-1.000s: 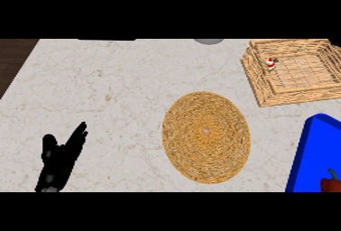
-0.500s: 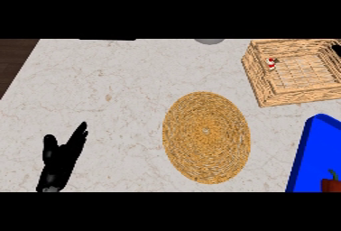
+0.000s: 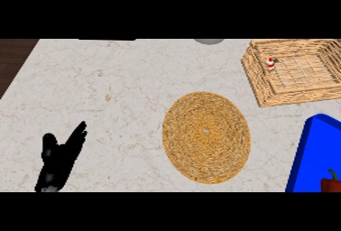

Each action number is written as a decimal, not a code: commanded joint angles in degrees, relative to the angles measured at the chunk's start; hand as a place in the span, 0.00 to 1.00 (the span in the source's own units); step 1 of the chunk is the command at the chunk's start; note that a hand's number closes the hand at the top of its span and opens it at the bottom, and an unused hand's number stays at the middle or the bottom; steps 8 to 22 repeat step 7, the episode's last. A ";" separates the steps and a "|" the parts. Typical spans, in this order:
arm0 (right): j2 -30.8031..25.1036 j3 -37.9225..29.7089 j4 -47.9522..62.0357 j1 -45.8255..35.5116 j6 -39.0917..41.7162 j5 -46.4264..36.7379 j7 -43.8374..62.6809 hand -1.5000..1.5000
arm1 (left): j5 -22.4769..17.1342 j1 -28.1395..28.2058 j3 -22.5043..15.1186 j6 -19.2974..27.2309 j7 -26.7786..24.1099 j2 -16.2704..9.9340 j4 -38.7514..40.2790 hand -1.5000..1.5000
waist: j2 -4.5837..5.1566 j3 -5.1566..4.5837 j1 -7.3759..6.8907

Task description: Pick the cupcake from the placemat and place it in the basket

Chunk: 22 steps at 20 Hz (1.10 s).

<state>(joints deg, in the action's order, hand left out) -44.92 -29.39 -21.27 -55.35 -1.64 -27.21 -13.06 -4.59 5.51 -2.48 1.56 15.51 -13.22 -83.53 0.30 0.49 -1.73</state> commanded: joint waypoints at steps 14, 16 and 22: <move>-11.57 -7.08 6.52 5.63 4.46 5.48 -3.82 0.00 | 2.97 2.97 -3.16 2.48 0.01 4.13 1.64 0.50 | 0.43 -0.31 0.51; -11.57 -7.08 6.52 5.63 4.46 5.48 -3.82 0.00 | 2.97 2.97 -3.16 2.48 0.01 4.13 1.64 0.50 | 0.43 -0.31 0.51; -11.57 -7.08 6.52 5.63 4.46 5.48 -3.82 0.00 | 2.97 2.97 -3.16 2.48 0.01 4.13 1.64 0.50 | 0.43 -0.31 0.51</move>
